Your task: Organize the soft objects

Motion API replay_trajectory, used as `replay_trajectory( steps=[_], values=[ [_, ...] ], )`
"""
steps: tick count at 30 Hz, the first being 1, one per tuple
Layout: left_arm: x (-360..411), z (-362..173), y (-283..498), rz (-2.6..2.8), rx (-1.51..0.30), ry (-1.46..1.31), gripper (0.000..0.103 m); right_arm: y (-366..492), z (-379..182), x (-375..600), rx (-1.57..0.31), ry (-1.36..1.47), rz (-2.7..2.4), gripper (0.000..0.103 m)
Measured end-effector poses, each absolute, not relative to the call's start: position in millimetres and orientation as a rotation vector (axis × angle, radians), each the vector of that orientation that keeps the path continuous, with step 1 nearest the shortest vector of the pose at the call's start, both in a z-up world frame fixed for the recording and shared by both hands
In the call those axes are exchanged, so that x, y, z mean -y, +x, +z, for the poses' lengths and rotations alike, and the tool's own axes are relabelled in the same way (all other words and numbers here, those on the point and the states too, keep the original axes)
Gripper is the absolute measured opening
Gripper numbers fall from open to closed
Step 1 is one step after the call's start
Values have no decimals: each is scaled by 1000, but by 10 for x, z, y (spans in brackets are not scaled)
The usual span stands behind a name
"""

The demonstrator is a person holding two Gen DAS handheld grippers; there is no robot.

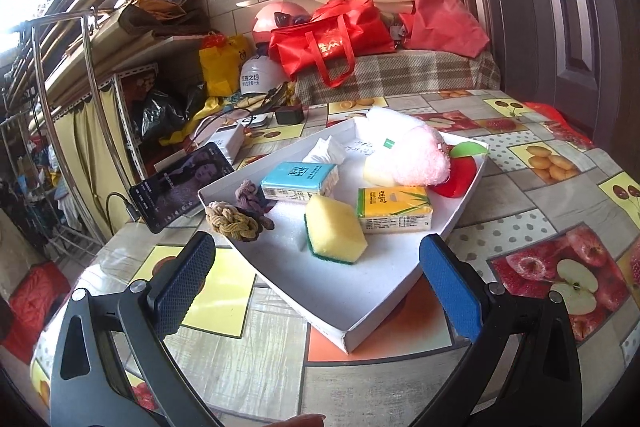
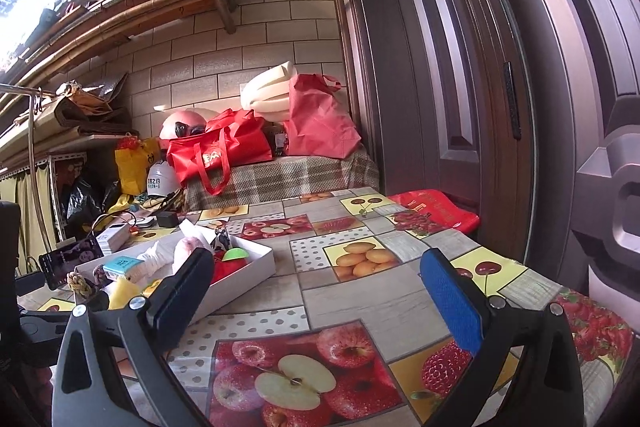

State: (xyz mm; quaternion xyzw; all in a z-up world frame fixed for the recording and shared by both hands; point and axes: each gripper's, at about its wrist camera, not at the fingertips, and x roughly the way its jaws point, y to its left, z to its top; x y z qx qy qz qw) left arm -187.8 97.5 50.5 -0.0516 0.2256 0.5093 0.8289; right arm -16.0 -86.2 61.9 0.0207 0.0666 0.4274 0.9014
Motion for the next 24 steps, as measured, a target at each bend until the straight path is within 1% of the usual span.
replay_trajectory(
  steps=[24],
  values=[
    [-1076, 456, -1811, 1008, -524, -174, 103, -151, 610, 858, -169, 46, 898, 103]
  ],
)
